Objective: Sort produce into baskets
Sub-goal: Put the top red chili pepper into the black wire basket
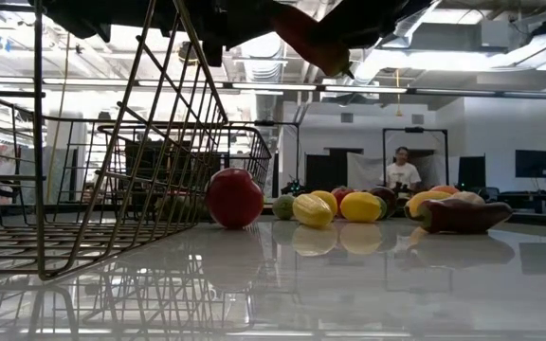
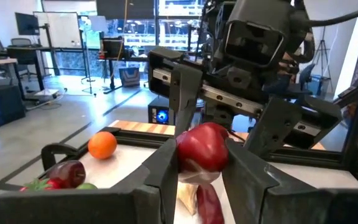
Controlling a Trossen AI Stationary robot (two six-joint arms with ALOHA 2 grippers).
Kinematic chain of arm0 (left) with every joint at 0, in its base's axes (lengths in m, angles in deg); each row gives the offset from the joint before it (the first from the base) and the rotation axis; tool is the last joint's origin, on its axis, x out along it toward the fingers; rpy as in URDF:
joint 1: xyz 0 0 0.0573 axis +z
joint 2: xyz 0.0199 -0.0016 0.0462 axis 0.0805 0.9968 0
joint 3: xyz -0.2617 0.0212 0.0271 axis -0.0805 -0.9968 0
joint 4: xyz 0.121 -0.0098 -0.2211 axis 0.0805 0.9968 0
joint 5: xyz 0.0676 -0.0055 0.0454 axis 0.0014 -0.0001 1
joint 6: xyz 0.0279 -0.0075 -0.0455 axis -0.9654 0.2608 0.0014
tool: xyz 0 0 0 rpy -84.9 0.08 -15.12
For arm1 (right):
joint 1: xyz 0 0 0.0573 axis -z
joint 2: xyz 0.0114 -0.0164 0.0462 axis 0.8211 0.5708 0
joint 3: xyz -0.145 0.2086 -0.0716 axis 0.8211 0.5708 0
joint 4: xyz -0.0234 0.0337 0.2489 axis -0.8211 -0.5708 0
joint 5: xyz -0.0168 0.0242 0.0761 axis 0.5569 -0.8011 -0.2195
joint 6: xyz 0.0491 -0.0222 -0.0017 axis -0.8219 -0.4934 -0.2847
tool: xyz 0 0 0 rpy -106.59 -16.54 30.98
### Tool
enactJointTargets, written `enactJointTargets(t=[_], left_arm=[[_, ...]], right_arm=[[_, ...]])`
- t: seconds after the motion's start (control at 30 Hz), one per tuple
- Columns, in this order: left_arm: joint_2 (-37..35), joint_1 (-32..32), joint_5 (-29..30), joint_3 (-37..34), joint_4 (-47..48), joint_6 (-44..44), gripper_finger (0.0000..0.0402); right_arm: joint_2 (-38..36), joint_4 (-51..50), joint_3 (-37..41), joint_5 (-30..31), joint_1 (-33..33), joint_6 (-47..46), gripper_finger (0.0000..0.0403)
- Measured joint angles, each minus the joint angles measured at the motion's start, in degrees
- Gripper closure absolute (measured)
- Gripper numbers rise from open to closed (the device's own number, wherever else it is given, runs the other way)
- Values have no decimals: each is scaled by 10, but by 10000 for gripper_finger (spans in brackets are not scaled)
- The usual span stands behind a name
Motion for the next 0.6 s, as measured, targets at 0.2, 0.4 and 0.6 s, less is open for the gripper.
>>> enactJointTargets(t=[0.2, 0.4, 0.6], left_arm=[[0, 0, 0, 0, 1, 0, 308], [0, 0, 0, 0, 8, 0, 308], [-11, 0, 29, 0, 49, -13, 308]], right_arm=[[0, -4, -11, -1, 3, 7, 136], [-1, -30, -30, 0, 11, 15, 136], [-1, -65, -54, 3, 19, 20, 136]])
